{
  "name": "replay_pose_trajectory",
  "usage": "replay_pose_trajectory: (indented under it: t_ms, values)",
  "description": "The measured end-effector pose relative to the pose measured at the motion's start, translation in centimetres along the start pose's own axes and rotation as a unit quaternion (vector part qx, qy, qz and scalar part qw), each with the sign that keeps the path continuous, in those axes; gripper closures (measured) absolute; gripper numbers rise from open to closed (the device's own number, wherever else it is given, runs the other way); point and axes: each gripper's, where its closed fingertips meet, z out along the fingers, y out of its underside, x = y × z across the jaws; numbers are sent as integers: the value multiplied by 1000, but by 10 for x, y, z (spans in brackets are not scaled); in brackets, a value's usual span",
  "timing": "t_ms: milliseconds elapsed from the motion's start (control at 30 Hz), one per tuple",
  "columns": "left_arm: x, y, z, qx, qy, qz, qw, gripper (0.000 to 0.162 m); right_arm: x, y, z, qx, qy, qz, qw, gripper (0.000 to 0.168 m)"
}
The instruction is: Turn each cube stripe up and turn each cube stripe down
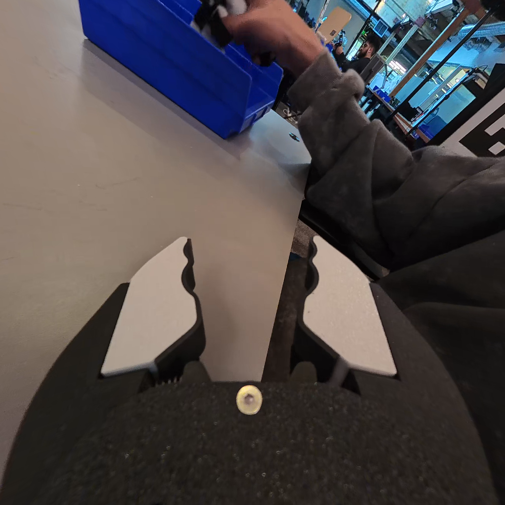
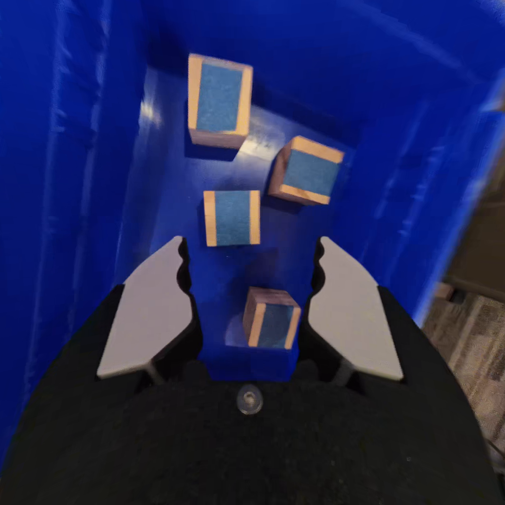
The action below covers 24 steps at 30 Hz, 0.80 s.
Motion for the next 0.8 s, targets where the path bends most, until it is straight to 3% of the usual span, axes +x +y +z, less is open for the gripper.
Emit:
replay_pose_trajectory:
  t_ms: [67,133,233,333,400,567,633,733,800]
  values:
    - [-1,-1,-1,2,0,-3,1000,83,2,-14,-44,103,-6,29,994,86]
    - [-1,-2,-2,5,1,-2,1000,84,-21,-29,-99,242,-72,50,966,95]
    - [-2,-2,-2,6,-8,18,1000,86,-101,-28,-178,439,-244,30,864,102]
    - [-2,3,0,-9,-23,45,999,83,-202,15,-207,489,-423,18,762,104]
    - [-4,7,2,-24,-44,69,996,83,-258,49,-199,469,-495,13,732,105]
    - [-7,16,3,-70,-91,80,990,85,-318,83,-174,442,-488,-48,751,112]
    - [-1,3,-10,-72,-97,69,990,86,-325,86,-172,424,-494,-55,757,113]
    - [-20,-43,-65,-56,-173,95,979,96,-320,87,-176,431,-492,-58,755,115]
    - [-59,-63,-112,-104,-245,84,960,94,-316,88,-174,432,-489,-57,756,116]
